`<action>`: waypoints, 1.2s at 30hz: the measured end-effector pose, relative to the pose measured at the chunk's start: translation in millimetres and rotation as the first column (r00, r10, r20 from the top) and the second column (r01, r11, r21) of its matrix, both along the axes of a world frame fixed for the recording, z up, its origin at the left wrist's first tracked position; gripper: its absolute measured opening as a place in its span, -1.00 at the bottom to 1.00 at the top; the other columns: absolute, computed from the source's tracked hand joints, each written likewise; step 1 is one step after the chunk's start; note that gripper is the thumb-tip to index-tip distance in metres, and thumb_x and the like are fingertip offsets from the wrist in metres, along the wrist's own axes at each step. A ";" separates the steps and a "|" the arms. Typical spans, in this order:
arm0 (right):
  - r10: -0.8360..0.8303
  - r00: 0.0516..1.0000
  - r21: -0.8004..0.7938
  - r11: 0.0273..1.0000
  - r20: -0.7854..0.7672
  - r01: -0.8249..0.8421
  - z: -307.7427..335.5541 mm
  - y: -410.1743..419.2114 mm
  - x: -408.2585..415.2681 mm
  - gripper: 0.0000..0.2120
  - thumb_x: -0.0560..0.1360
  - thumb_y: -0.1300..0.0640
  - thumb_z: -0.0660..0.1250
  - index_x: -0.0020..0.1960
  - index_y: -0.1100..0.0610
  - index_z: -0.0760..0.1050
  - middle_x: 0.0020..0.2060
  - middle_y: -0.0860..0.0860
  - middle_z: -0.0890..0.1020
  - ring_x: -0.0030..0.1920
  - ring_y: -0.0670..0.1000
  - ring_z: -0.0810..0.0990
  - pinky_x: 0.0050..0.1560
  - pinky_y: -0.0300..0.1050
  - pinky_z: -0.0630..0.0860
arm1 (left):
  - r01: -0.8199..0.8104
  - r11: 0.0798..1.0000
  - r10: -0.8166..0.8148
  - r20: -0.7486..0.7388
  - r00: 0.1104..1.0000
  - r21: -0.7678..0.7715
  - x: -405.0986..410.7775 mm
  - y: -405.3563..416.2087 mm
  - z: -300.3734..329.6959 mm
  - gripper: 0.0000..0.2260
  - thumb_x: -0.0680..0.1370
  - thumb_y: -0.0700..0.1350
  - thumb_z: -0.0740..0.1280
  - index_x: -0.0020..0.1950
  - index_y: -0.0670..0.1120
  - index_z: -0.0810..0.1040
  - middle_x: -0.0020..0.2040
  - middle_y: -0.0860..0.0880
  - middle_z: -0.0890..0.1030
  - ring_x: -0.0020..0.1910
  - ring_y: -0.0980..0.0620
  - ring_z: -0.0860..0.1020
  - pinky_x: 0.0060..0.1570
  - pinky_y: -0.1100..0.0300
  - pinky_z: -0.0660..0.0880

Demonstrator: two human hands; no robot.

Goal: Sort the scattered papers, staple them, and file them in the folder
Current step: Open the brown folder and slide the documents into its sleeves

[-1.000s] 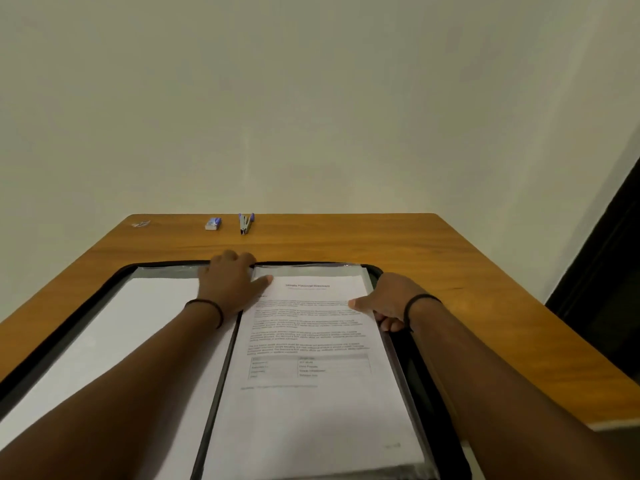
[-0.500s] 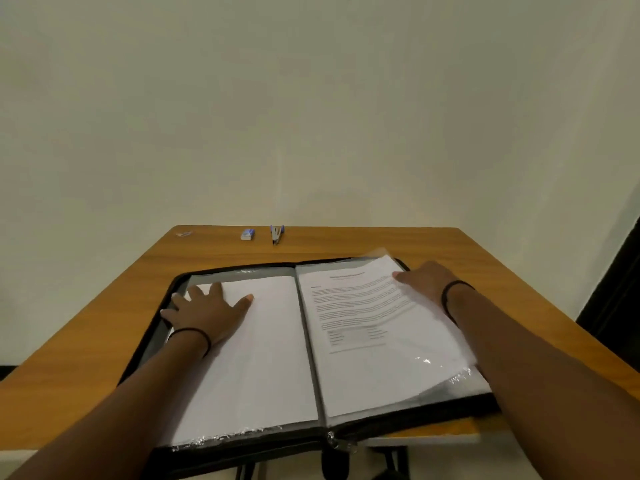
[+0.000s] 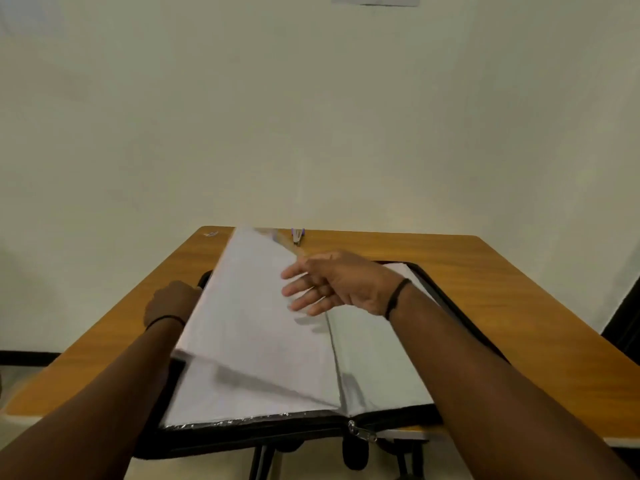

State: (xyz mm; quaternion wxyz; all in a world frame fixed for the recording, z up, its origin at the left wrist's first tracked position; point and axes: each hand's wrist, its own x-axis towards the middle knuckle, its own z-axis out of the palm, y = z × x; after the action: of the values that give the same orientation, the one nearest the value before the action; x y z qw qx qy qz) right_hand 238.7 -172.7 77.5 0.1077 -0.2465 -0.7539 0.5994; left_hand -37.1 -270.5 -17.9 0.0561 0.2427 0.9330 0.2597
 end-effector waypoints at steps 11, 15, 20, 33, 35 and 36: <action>-0.158 0.902 0.771 0.590 0.401 -0.240 -124.6 -41.3 -34.7 -0.39 0.61 -0.34 -0.14 0.60 -0.20 -0.13 0.61 -0.09 -0.12 0.60 0.07 -0.22 0.55 0.15 -0.20 | 0.113 0.991 -0.131 0.366 0.921 0.068 -16.3 -37.9 10.5 -0.32 0.65 0.30 -0.04 0.28 -0.25 0.52 0.14 -0.25 0.58 0.05 -0.21 0.56 0.03 -0.02 0.47; -0.142 0.915 0.744 0.634 0.379 -0.210 -125.9 -34.9 -46.1 -0.40 0.61 -0.34 -0.17 0.59 -0.22 -0.19 0.60 -0.12 -0.16 0.59 0.04 -0.24 0.55 0.16 -0.23 | 0.044 0.872 -0.322 0.504 0.801 0.487 -0.6 -38.7 27.0 -0.56 0.68 0.20 0.06 0.09 -0.10 0.57 0.06 -0.11 0.59 -0.05 -0.06 0.55 -0.09 0.11 0.46; -0.128 0.967 0.601 0.799 0.220 -0.031 -115.2 -26.0 -64.4 -0.44 0.64 -0.28 -0.13 0.58 -0.24 -0.20 0.59 -0.16 -0.18 0.59 0.01 -0.25 0.54 0.18 -0.24 | -0.056 0.612 -0.613 0.518 0.597 0.789 10.4 -35.2 56.9 -0.53 0.68 0.20 0.04 0.00 -0.07 0.61 -0.38 -0.02 0.64 -0.45 0.07 0.59 -0.34 0.23 0.54; -0.262 0.923 -0.373 0.916 -0.282 0.146 29.7 36.9 61.2 -0.04 0.44 -0.55 -0.07 0.33 0.24 0.51 0.21 0.24 0.62 0.23 0.24 0.59 0.28 0.21 0.49 | 0.624 0.472 -0.867 0.200 0.457 0.622 172.9 56.2 77.6 -0.46 0.66 0.27 0.01 0.61 0.15 0.11 0.55 0.13 0.25 0.45 0.15 0.25 0.36 0.11 0.30; -0.321 0.918 -0.344 0.910 -0.231 0.232 38.5 45.5 97.5 -0.29 0.54 -0.34 0.16 0.31 0.26 0.53 0.16 0.22 0.65 0.15 0.18 0.64 0.20 0.09 0.55 | 0.724 0.471 -0.873 0.148 0.465 0.504 189.6 73.4 62.3 -0.43 0.66 0.26 0.04 0.63 0.14 0.01 0.60 0.14 0.10 0.55 0.13 0.09 0.52 0.06 0.08; -0.370 0.915 -0.300 0.901 -0.159 0.312 37.0 49.5 110.8 -0.44 0.56 -0.17 0.27 0.30 0.27 0.54 0.11 0.21 0.68 0.07 0.16 0.67 0.10 0.04 0.60 | 0.775 0.487 -0.868 0.121 0.482 0.404 193.3 81.5 51.7 -0.40 0.64 0.31 0.04 0.63 0.15 0.01 0.62 0.11 0.05 0.59 0.06 0.02 0.56 -0.03 0.00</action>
State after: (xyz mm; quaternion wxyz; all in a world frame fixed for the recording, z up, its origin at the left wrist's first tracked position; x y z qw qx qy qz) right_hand 349.5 -123.2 114.5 0.2570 -0.3223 -0.5945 0.6904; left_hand 156.2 -189.0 33.8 0.2830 0.6253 0.6261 0.3700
